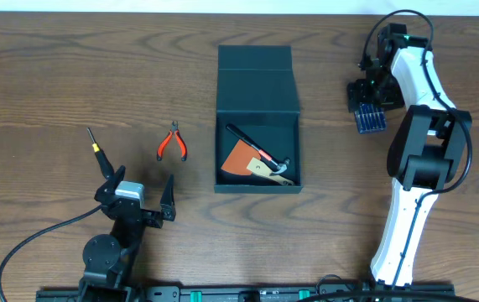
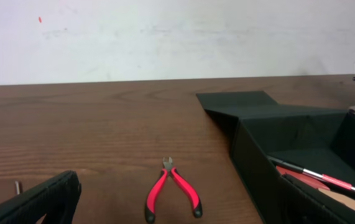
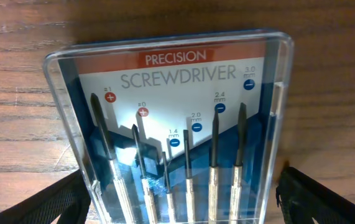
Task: Pack container
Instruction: 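Lower and close the right gripper on the screwdriver case's top edge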
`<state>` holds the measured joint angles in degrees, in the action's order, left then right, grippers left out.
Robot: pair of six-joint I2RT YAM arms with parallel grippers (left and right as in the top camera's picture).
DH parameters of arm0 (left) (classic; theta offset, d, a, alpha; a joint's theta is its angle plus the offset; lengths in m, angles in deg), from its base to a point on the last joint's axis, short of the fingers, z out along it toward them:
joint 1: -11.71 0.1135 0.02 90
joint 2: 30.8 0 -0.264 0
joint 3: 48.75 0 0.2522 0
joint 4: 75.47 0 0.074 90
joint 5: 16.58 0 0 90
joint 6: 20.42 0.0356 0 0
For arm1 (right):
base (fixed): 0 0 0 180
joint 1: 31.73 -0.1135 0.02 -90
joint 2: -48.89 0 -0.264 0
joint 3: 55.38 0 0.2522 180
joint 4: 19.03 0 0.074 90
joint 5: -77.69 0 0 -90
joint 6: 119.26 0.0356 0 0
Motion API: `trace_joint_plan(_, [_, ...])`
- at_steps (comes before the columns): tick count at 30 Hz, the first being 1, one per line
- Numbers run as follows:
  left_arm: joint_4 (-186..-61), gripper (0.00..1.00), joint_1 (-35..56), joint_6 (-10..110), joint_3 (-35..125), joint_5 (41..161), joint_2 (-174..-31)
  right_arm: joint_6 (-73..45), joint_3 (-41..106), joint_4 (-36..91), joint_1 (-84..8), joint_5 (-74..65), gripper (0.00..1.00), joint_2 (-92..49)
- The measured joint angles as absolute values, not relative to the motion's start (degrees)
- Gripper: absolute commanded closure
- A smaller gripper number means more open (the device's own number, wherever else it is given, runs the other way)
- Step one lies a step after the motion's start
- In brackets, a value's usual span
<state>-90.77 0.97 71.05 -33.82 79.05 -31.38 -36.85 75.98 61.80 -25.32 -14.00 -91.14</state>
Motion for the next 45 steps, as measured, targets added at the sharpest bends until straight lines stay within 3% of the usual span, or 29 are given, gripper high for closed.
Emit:
trace_joint_plan(10, [-90.8,0.01,1.0,71.1,-33.8,79.0,-31.4,-37.3,76.0,62.8,-25.4,-13.9,0.23,-91.2])
trace_joint_plan(45, [-90.8,0.01,1.0,71.1,-33.8,79.0,-31.4,-37.3,76.0,63.5,-25.4,-14.0,0.29,-91.2])
